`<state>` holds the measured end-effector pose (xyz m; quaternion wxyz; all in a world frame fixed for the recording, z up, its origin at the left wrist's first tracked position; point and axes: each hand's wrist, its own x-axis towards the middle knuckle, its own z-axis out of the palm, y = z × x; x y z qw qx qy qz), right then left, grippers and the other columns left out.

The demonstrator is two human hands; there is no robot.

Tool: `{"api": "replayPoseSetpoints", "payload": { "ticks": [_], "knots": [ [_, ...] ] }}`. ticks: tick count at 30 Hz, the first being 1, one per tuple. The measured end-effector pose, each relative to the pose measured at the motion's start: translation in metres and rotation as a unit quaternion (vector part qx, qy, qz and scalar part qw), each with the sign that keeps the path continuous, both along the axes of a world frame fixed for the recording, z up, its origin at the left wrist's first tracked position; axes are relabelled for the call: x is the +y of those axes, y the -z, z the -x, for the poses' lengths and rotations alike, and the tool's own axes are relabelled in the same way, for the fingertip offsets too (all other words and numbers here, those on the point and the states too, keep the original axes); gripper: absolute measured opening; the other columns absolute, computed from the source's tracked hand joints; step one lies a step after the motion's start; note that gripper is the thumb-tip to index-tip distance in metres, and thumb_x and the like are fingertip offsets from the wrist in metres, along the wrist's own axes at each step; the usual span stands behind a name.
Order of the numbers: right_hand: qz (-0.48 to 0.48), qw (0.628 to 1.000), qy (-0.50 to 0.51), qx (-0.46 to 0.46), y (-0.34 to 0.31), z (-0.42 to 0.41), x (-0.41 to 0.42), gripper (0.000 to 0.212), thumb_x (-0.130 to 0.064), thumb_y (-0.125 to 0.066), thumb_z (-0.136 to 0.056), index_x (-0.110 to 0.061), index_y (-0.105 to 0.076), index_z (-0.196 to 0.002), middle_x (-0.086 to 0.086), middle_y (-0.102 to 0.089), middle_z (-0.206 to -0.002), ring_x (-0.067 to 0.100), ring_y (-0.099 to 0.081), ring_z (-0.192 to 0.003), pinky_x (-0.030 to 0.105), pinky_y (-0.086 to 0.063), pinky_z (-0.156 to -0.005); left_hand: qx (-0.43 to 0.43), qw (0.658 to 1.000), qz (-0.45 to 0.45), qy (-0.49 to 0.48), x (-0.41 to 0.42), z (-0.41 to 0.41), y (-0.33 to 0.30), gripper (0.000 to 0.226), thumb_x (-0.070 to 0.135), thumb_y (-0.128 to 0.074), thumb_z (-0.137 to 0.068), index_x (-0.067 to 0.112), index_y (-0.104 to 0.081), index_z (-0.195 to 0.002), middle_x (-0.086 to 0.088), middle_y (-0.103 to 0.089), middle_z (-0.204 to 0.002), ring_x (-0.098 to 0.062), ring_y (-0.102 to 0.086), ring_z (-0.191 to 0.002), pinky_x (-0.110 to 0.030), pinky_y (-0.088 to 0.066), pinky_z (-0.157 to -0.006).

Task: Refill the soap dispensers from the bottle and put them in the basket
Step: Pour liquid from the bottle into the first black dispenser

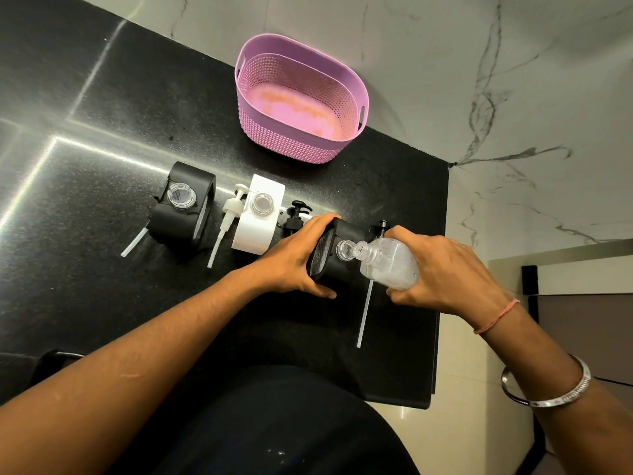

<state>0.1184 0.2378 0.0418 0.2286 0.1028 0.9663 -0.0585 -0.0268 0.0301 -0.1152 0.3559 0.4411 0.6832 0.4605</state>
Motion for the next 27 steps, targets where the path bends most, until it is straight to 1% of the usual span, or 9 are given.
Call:
{"api": "replayPoseSetpoints", "payload": {
  "ticks": [2, 6, 9, 13, 18, 23, 25, 27],
  "knots": [
    [0.000, 1.000, -0.003, 0.005, 0.0001, -0.0004, 0.0001, 0.081, -0.060, -0.084, -0.072, -0.038, -0.041, -0.136, -0.011, -0.060, -0.113, 0.015, -0.062, -0.097, 0.027, -0.054, -0.077, -0.002, 1.000, 0.000, 0.001, -0.0001, 0.0002, 0.0002, 0.127, 0.040, -0.103, -0.060, 0.040, -0.022, -0.158, 0.020, -0.038, -0.153, -0.012, -0.050, -0.137, -0.046, -0.049, -0.113],
    [-0.002, 1.000, -0.005, 0.009, -0.0005, -0.0003, -0.0002, 0.080, -0.060, -0.084, -0.071, -0.039, -0.040, -0.134, -0.011, -0.062, -0.112, 0.016, -0.063, -0.095, 0.033, -0.059, -0.078, -0.005, 1.000, 0.003, 0.002, 0.0002, 0.0005, 0.0003, 0.128, 0.040, -0.103, -0.060, 0.039, -0.021, -0.159, 0.019, -0.038, -0.154, -0.012, -0.049, -0.137, -0.044, -0.048, -0.114],
    [-0.002, 1.000, -0.007, 0.010, -0.0002, -0.0007, 0.0002, 0.081, -0.060, -0.084, -0.071, -0.039, -0.039, -0.134, -0.010, -0.061, -0.112, 0.016, -0.063, -0.096, 0.033, -0.060, -0.078, -0.004, 1.000, 0.004, 0.000, 0.0004, 0.0001, 0.0007, 0.128, 0.040, -0.103, -0.060, 0.039, -0.022, -0.159, 0.019, -0.038, -0.154, -0.011, -0.049, -0.137, -0.042, -0.047, -0.114],
    [0.002, 1.000, -0.005, 0.008, 0.0004, -0.0003, 0.0006, 0.081, -0.061, -0.084, -0.071, -0.040, -0.039, -0.135, -0.010, -0.062, -0.113, 0.016, -0.064, -0.096, 0.033, -0.060, -0.078, -0.003, 1.000, 0.004, 0.001, 0.0004, 0.0004, 0.0012, 0.128, 0.042, -0.103, -0.059, 0.040, -0.021, -0.159, 0.020, -0.038, -0.154, -0.011, -0.049, -0.138, -0.045, -0.048, -0.114],
    [0.003, 1.000, -0.002, 0.004, -0.0002, -0.0004, 0.0007, 0.082, -0.060, -0.084, -0.072, -0.038, -0.040, -0.137, -0.012, -0.060, -0.113, 0.013, -0.061, -0.095, 0.026, -0.055, -0.076, -0.002, 1.000, 0.005, 0.002, 0.0007, 0.0003, 0.0017, 0.129, 0.043, -0.103, -0.059, 0.039, -0.021, -0.159, 0.019, -0.038, -0.154, -0.014, -0.050, -0.138, -0.047, -0.048, -0.114],
    [-0.004, 1.000, -0.006, 0.007, -0.0028, 0.0005, -0.0021, 0.079, -0.058, -0.084, -0.072, -0.039, -0.041, -0.135, -0.013, -0.059, -0.108, 0.011, -0.056, -0.088, 0.025, -0.050, -0.072, 0.001, 1.000, 0.002, 0.002, 0.0011, 0.0000, 0.0030, 0.129, 0.043, -0.103, -0.058, 0.039, -0.022, -0.158, 0.020, -0.039, -0.151, -0.013, -0.051, -0.136, -0.047, -0.049, -0.113],
    [-0.005, 1.000, -0.004, 0.005, -0.0031, 0.0005, -0.0026, 0.079, -0.058, -0.084, -0.072, -0.038, -0.041, -0.135, -0.013, -0.058, -0.107, 0.011, -0.056, -0.088, 0.024, -0.048, -0.072, 0.001, 1.000, 0.001, 0.001, 0.0008, 0.0000, 0.0030, 0.129, 0.042, -0.103, -0.058, 0.040, -0.022, -0.158, 0.020, -0.039, -0.151, -0.012, -0.051, -0.136, -0.046, -0.049, -0.113],
    [-0.002, 1.000, -0.002, 0.001, -0.0033, 0.0005, -0.0026, 0.079, -0.058, -0.084, -0.072, -0.038, -0.042, -0.135, -0.013, -0.057, -0.108, 0.011, -0.056, -0.089, 0.024, -0.048, -0.072, 0.000, 1.000, 0.001, 0.001, 0.0005, -0.0001, 0.0028, 0.129, 0.041, -0.103, -0.058, 0.040, -0.022, -0.158, 0.020, -0.039, -0.152, -0.012, -0.051, -0.135, -0.045, -0.049, -0.113]
  ]
}}
